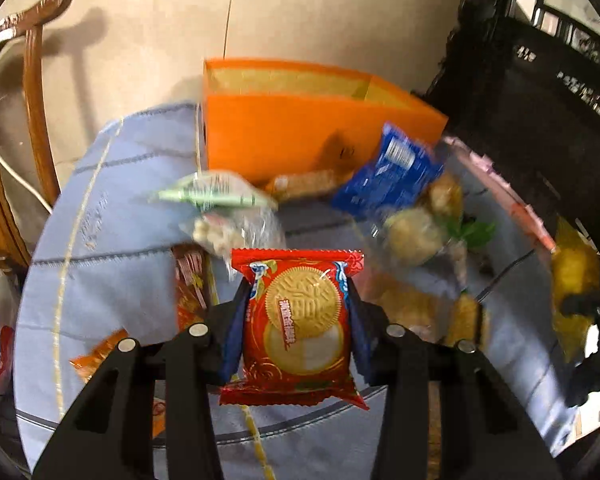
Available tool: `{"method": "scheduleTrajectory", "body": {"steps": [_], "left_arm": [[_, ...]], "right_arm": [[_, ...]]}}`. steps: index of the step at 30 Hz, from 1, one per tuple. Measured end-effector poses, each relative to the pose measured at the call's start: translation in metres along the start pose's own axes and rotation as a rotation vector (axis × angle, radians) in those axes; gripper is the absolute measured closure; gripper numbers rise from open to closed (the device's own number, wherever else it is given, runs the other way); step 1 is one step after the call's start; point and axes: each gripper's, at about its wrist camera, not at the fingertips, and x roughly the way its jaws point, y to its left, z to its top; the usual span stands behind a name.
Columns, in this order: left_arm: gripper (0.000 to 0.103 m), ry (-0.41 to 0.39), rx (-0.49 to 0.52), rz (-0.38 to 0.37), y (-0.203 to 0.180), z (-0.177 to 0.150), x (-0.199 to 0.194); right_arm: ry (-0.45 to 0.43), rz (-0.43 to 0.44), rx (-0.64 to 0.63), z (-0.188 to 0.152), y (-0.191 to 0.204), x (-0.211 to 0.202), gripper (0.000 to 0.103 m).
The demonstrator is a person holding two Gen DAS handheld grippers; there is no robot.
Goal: Organize snacks
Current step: 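Grasp the red round-biscuit packet with the left tool while the right tool grasps the yellow barcode bag, then carry both packets over the orange box and open both tools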
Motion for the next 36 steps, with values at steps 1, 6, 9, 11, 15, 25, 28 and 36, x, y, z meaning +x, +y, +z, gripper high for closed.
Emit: {"method": "scheduleTrajectory", "body": {"steps": [1,6,9,11,15,25,28,36], "left_arm": [[0.060,-0.010,0.003,-0.005,-0.002,0.004,-0.005],[0.060,-0.055,0.006,-0.017,-0.009,0.029,-0.026],[0.060,-0.093,0.014,-0.024,-0.013,0.053,-0.032],[0.060,-0.118,0.020,-0.028,-0.015,0.073,-0.032],[0.060,-0.160,0.023,-0.026,-0.018,0.130,-0.027],[0.040,-0.204,0.031,0.052,-0.032,0.277,0.029],[0.007,-0.134,-0.066,0.119,-0.020,0.298,0.057],[0.005,-0.090,-0.056,0.116,0.020,0.225,0.033]], "right_arm": [[-0.018,0.005,0.008,0.006,-0.002,-0.006,0.063],[-0.075,0.016,0.006,0.028,-0.001,-0.026,0.063],[-0.122,0.002,-0.024,0.052,0.001,-0.037,0.063],[-0.162,-0.007,-0.031,0.077,-0.003,-0.048,0.063],[-0.220,-0.027,-0.034,0.129,-0.014,-0.061,0.063],[-0.306,-0.051,-0.048,0.284,-0.026,-0.048,0.052],[-0.260,-0.175,-0.065,0.315,-0.031,-0.022,0.028],[-0.180,-0.159,-0.107,0.257,-0.015,0.007,0.024]]}}
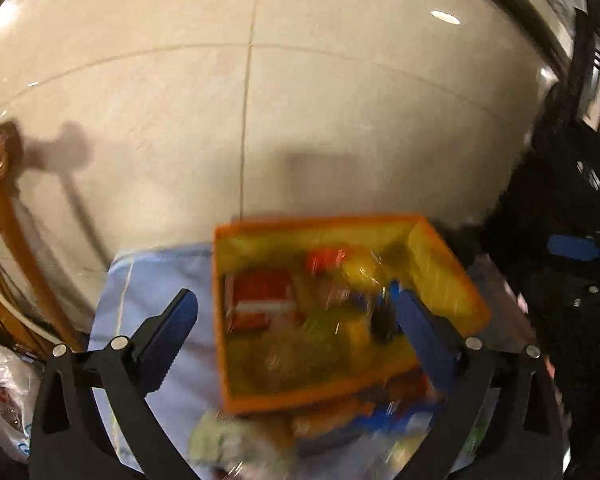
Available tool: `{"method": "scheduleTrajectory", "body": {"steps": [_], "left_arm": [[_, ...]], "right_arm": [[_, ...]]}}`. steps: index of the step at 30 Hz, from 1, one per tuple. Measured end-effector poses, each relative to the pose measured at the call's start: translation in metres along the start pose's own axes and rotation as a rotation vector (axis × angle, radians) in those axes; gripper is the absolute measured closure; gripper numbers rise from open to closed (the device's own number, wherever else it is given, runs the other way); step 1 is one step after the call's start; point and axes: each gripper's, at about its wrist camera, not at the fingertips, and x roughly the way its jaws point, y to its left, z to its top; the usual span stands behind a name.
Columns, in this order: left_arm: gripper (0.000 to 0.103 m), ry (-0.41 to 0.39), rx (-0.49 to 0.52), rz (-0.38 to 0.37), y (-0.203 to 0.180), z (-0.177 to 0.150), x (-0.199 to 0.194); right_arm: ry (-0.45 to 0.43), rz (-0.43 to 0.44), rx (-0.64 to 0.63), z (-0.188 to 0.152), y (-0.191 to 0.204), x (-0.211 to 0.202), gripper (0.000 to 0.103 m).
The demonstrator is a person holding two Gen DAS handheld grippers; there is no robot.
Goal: Organize snacks
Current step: 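Carry both packets over the orange box and open both tools, then withdraw both open tools back over the snack pile, then grasp the orange snack packet with the left tool while the right tool grasps the brown-printed bag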
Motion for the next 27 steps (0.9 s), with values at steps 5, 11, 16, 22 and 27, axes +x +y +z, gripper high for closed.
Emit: {"method": "scheduleTrajectory", "body": {"steps": [5,11,16,22,27], "left_arm": [[0.005,0.082,-0.055,0.025,0.056,-0.081,-0.033],[0.005,0.279,-0.088,0.147,0.098,-0.203,-0.049],[0.005,0.285,-0.089,0.219,0.103,-0.243,-0.050],[0.005,0.258,-0.017,0.247,0.087,-0.251,-0.034],[0.004,0.246,0.016,0.280,0.083,-0.263,-0.019]], "right_arm": [[0.126,0.082,0.020,-0.098,0.038,0.012,0.019],[0.314,0.090,0.102,-0.216,0.066,0.027,0.019],[0.346,0.219,0.072,-0.246,0.110,0.020,0.019],[0.300,0.191,-0.269,-0.258,0.182,0.025,0.018],[0.349,0.138,-0.383,-0.278,0.214,0.053,0.018]]}}
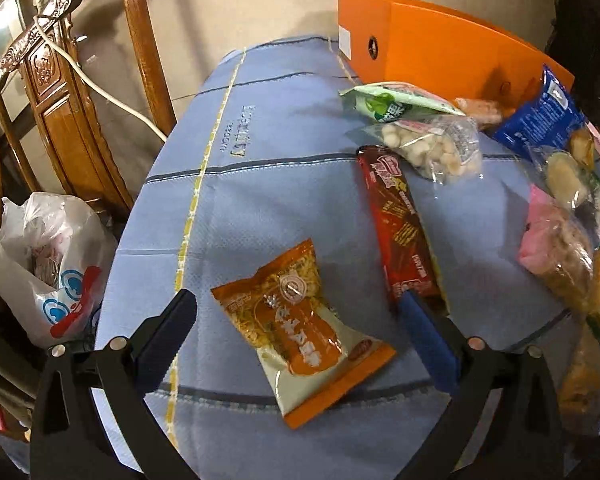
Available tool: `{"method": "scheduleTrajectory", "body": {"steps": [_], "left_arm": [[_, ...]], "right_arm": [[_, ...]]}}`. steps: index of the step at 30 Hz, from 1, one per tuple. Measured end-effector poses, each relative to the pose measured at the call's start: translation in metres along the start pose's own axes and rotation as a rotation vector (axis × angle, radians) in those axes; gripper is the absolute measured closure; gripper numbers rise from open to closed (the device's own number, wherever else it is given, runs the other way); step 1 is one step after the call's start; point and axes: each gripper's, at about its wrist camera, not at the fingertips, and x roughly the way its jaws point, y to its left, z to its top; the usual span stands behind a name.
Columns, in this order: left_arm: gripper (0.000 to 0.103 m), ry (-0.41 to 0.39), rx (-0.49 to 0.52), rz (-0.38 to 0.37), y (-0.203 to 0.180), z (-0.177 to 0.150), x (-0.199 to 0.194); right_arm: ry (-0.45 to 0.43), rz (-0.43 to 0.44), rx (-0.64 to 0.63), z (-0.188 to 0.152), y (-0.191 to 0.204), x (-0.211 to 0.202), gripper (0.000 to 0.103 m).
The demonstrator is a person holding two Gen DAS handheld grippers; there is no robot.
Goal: Organize snacks
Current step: 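Grasp the orange snack packet with the left tool while the right tool grasps the brown-printed bag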
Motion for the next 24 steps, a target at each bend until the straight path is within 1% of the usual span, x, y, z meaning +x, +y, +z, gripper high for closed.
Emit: {"method": "scheduleTrajectory", "body": {"steps": [1,2,3,4,5,6,7,10,12,15,16,17,20,21,24], "left_arm": [[0.004,-0.015,-0.006,0.006,0.001,0.000,0.001],[0.004,-0.022,-0.015,0.009,0.002,0.001,0.003],[0.004,-0.021,-0.028,-0.005,0.003,0.001,0.004],[0.006,-0.014,-0.051,-0.035,0.008,0.000,0.005],[0.022,-0.012,-0.063,-0.055,0.010,-0.001,0.006],[0.033,-0.016,-0.080,-0.100,0.013,-0.004,0.005],[0.049,-0.021,-0.073,-0.090,0.015,-0.006,0.004],[0.051,-0.033,-0.110,-0.120,0.021,-0.013,0.000],[0.052,-0.038,-0.110,-0.124,0.023,-0.019,-0.004],[0.055,-0.044,-0.073,-0.126,0.020,-0.025,-0.010],[0.058,-0.043,-0.061,-0.127,0.017,-0.026,-0.012],[0.059,-0.043,-0.047,-0.128,0.014,-0.027,-0.015],[0.060,-0.069,-0.021,-0.146,0.011,-0.029,-0.025],[0.060,-0.073,-0.019,-0.154,0.008,-0.028,-0.028],[0.060,-0.090,-0.019,-0.162,0.006,-0.028,-0.038]], "right_arm": [[0.033,-0.019,-0.020,-0.001,0.004,0.010,0.018],[0.043,-0.017,-0.013,-0.003,0.004,0.012,0.019],[0.039,0.007,0.019,-0.004,0.002,0.013,0.023],[0.047,0.038,0.047,-0.006,-0.002,0.014,0.025],[0.050,0.046,0.054,-0.007,-0.005,0.013,0.029],[0.048,0.046,0.049,-0.008,-0.005,0.013,0.034],[0.048,0.048,0.043,-0.008,-0.005,0.012,0.034],[0.052,0.060,0.044,-0.010,-0.006,0.014,0.035],[0.052,0.065,0.047,-0.012,-0.009,0.011,0.035],[0.045,0.071,0.057,-0.015,-0.013,0.009,0.037],[0.039,0.073,0.062,-0.018,-0.014,0.005,0.038],[0.033,0.080,0.073,-0.019,-0.016,0.004,0.039],[0.008,0.087,0.112,-0.020,-0.028,-0.004,0.039],[-0.003,0.089,0.128,-0.024,-0.038,-0.014,0.039],[-0.031,0.095,0.176,-0.027,-0.052,-0.026,0.039]]}}
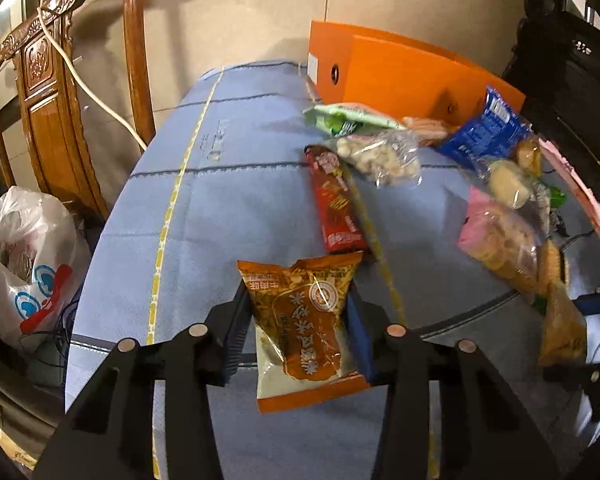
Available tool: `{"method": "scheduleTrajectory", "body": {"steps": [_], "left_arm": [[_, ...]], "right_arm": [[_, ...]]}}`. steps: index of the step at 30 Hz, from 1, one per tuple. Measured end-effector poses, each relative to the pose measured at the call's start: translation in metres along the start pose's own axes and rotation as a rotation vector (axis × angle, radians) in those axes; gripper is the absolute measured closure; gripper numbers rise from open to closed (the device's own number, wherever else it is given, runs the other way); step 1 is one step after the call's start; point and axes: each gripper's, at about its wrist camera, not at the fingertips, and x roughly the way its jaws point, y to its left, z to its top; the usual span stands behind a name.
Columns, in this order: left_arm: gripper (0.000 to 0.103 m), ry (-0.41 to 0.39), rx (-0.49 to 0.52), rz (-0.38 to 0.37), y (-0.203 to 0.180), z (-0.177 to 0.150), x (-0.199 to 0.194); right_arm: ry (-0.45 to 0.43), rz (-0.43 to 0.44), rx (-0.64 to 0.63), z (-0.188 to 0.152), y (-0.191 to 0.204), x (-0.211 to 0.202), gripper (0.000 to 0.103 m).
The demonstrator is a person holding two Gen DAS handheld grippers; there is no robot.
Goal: Organize snacks
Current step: 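Grasp the orange snack packet with the left tool while the right tool grasps the brown-printed bag, then lift both packets over the orange box and open both tools to drop them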
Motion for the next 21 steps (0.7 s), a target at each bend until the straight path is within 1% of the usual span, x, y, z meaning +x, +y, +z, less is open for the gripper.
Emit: {"method": "scheduleTrajectory", "body": {"steps": [3,4,5,6,7,8,9,11,12,13,14,15,16,19,20,21], "left_arm": [[0.060,-0.001,-0.015,-0.007,0.003,0.001,-0.001],[0.059,0.017,-0.007,-0.012,0.003,0.000,0.003],[0.055,0.042,0.017,0.004,0.001,-0.003,0.009],[0.047,0.062,0.037,0.034,0.001,-0.006,0.014],[0.027,0.081,0.051,0.067,0.001,-0.011,0.020],[0.014,0.064,0.039,0.090,0.005,-0.014,0.020],[0.009,0.070,0.013,0.122,0.009,-0.016,0.022],[0.007,0.074,-0.033,0.114,0.014,-0.019,0.023],[0.008,0.070,-0.038,0.106,0.014,-0.021,0.022],[0.017,0.058,-0.029,0.087,0.013,-0.022,0.020],[0.037,0.045,-0.017,0.078,0.012,-0.022,0.017],[0.050,0.034,0.004,0.055,0.008,-0.022,0.014],[0.059,0.035,0.003,0.045,0.007,-0.021,0.013],[0.065,0.048,-0.082,0.005,0.018,-0.018,0.010],[0.067,0.052,-0.101,-0.019,0.020,-0.015,0.006],[0.067,0.046,-0.098,-0.028,0.020,-0.014,0.002]], "right_arm": [[-0.012,-0.002,0.038,-0.002,-0.009,-0.009,0.039],[-0.008,-0.001,0.045,-0.003,-0.012,-0.009,0.039],[0.000,0.000,0.053,-0.005,-0.014,-0.008,0.039],[0.004,0.001,0.057,-0.002,-0.015,-0.005,0.039],[0.007,0.002,0.058,-0.005,-0.011,-0.003,0.039],[0.006,0.002,0.054,-0.009,-0.009,-0.005,0.039],[0.002,0.001,0.048,-0.010,-0.007,-0.007,0.039],[-0.004,-0.003,0.039,-0.009,-0.002,-0.006,0.039],[-0.004,-0.006,0.040,-0.009,-0.001,-0.006,0.039],[-0.003,-0.008,0.041,-0.009,-0.002,-0.006,0.039],[-0.003,-0.011,0.045,-0.009,-0.003,-0.006,0.039],[-0.004,-0.012,0.049,-0.008,-0.004,-0.006,0.039],[-0.006,-0.013,0.050,-0.007,-0.004,-0.006,0.039],[-0.023,-0.015,0.051,-0.006,-0.004,-0.012,0.039],[-0.033,-0.015,0.051,-0.006,-0.004,-0.015,0.039],[-0.044,-0.015,0.055,-0.006,-0.004,-0.020,0.039]]}}
